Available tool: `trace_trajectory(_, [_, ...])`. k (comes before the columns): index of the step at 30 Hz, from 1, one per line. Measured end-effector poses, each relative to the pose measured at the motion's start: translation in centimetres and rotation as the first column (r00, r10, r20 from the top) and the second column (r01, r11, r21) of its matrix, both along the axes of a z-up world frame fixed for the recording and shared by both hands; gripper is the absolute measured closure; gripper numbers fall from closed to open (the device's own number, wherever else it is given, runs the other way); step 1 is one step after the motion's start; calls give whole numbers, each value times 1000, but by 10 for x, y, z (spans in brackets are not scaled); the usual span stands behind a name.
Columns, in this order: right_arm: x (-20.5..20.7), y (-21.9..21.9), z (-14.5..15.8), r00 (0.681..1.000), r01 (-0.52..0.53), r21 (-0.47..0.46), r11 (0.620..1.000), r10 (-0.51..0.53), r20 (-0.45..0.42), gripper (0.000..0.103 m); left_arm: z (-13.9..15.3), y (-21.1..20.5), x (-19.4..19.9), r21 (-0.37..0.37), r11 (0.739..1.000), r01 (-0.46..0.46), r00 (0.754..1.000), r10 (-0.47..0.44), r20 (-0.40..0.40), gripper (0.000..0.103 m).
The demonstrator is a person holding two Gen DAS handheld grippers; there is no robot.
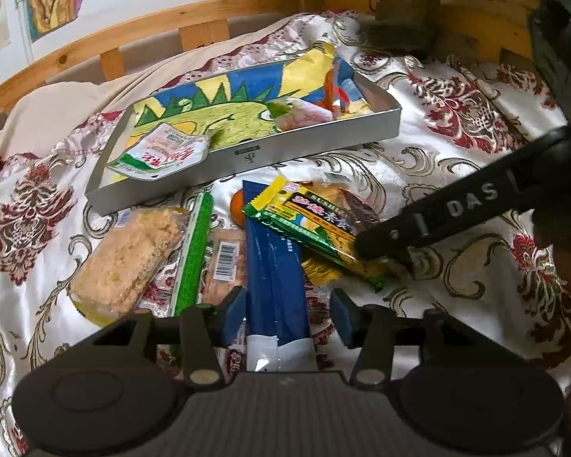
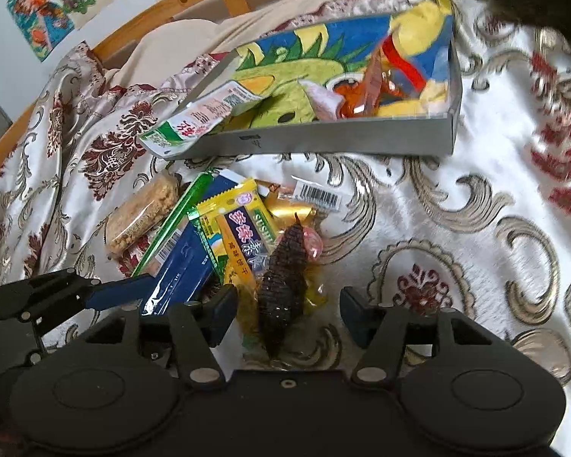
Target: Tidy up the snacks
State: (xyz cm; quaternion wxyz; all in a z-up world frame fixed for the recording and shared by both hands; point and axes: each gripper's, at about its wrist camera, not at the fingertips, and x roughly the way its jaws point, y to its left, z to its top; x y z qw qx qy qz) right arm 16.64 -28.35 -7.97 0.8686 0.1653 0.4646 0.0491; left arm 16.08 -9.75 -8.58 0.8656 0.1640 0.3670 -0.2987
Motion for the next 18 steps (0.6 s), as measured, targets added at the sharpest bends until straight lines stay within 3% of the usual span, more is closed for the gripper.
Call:
trace_trajectory(2, [3,-1,-5,1000,10,22,1000,-10,-5,41,0,-1,-1,3,1000,2,1000,-2,3,45])
trace_trajectory(3, [3,-1,-6,1000,16,27,1000,-15,-6,47,0,-1,-1,4,1000,3,1000,-4,4,46])
trace_trajectory(4, [4,-2,-7,1000,15,35,999,-15,-3,54,0,-1,-1,4,1000,2,1000,-2,3,49])
trace_trajectory(7, [2,3,-4,1000,4,33,999,-4,2,55,2,3,3,-2,999,-39,999,39,-1,66])
trace_trajectory(13, [-1,7,2,1000,4,24,1000,-5,5,58,6,16,16,-70,988,-140,988,135,-75,82])
trace_trajectory(14, [-3,7,5,1000,9,29,1000,-9,8,73,6,18,19,-86,984,-154,985,146,-95,82])
trace_trajectory(15, [-5,7,7,1000,10,30,1000,-10,13,78,6,20,21,-96,982,-162,983,152,-106,82])
trace_trajectory(18, [-10,3,15,999,32,53,998,-34,25,83,5,19,19,-85,985,-150,986,142,-89,81])
